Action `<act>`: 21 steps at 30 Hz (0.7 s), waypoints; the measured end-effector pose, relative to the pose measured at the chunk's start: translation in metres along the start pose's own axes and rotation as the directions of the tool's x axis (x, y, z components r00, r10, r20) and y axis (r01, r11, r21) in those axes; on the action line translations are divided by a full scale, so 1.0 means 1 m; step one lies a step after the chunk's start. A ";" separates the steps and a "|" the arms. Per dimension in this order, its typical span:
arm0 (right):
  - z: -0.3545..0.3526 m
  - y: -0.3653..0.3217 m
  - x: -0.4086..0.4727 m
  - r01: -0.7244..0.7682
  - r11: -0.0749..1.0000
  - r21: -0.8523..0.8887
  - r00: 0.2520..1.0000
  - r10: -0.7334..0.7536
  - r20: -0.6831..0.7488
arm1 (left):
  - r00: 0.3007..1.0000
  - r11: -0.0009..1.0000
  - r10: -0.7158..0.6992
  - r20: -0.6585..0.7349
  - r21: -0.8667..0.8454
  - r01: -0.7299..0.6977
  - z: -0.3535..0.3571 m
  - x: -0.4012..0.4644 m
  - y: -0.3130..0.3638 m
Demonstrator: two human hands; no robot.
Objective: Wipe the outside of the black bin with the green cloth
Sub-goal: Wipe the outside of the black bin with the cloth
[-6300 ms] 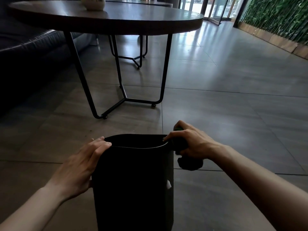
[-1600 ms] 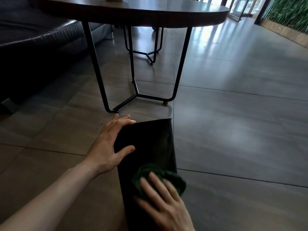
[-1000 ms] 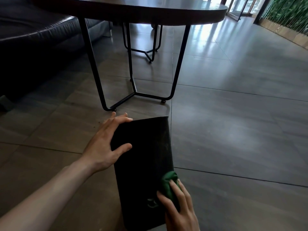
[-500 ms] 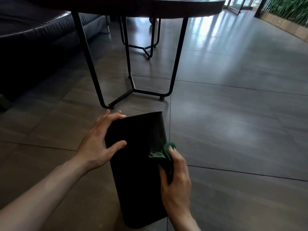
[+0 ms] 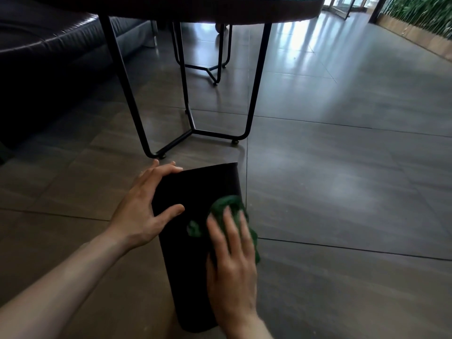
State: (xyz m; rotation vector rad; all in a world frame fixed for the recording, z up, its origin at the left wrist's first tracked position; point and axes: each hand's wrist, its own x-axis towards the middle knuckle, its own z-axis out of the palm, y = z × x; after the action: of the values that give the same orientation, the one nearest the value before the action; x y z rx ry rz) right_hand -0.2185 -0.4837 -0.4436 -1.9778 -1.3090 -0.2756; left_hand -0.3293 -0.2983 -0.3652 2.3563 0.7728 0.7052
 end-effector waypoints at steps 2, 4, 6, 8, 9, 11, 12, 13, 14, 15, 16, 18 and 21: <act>0.006 0.000 -0.048 0.204 0.974 -0.102 0.978 -0.199 0.065 | 1.000 1.000 0.004 0.001 -0.001 -0.004 0.000 0.000 -0.001; 0.006 0.003 -0.072 0.366 0.922 -0.126 0.923 -0.342 0.174 | 1.000 1.000 0.025 0.013 0.002 -0.025 0.002 0.001 -0.002; 0.002 0.004 -0.064 0.391 0.912 -0.121 0.912 -0.366 0.186 | 0.999 0.999 0.039 0.019 0.009 -0.039 0.002 0.001 -0.003; 0.000 0.003 -0.037 0.261 0.962 -0.084 0.963 -0.253 0.096 | 1.000 1.000 0.027 0.009 0.006 -0.027 0.001 0.001 -0.004; 0.001 0.002 -0.019 0.135 0.990 -0.048 0.990 -0.134 0.036 | 1.000 1.000 0.021 0.003 0.004 -0.021 0.001 0.001 -0.004; 0.002 -0.001 0.015 -0.109 0.993 0.035 0.993 0.110 -0.036 | 1.000 1.000 0.009 0.004 0.002 -0.009 0.002 0.001 -0.006; 0.005 -0.005 0.023 -0.152 0.988 0.038 0.987 0.154 -0.039 | 1.000 1.000 -0.001 0.005 0.003 0.001 0.002 0.001 -0.007; 0.009 -0.009 0.021 -0.122 0.992 0.013 0.992 0.123 -0.033 | 1.000 1.000 -0.009 0.000 0.006 0.009 0.002 0.001 -0.008; 0.015 -0.012 0.011 -0.036 0.999 -0.016 0.999 0.035 -0.015 | 1.000 1.000 -0.013 -0.006 0.008 0.013 0.001 0.001 -0.008; 0.020 -0.013 -0.008 0.085 0.996 -0.040 0.996 -0.085 0.020 | 1.000 1.000 -0.015 -0.006 0.007 0.015 0.001 0.002 -0.007; 0.023 -0.011 -0.032 0.224 0.972 -0.065 0.973 -0.219 0.071 | 1.000 1.000 -0.015 0.001 0.002 0.015 0.001 0.002 -0.007; 0.021 0.003 -0.071 0.458 0.882 -0.111 0.879 -0.431 0.203 | 1.000 1.000 -0.006 0.022 -0.018 0.007 0.001 0.001 -0.006; 0.009 0.023 -0.075 0.368 0.928 -0.065 0.919 -0.352 0.178 | 1.000 0.999 -0.003 0.012 -0.042 0.004 0.002 0.000 -0.008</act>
State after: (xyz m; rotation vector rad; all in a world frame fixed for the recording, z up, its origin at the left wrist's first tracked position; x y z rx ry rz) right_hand -0.2349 -0.5352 -0.5013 -1.8578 -1.8011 -0.3634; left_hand -0.3309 -0.2934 -0.3714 2.3187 0.7501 0.6990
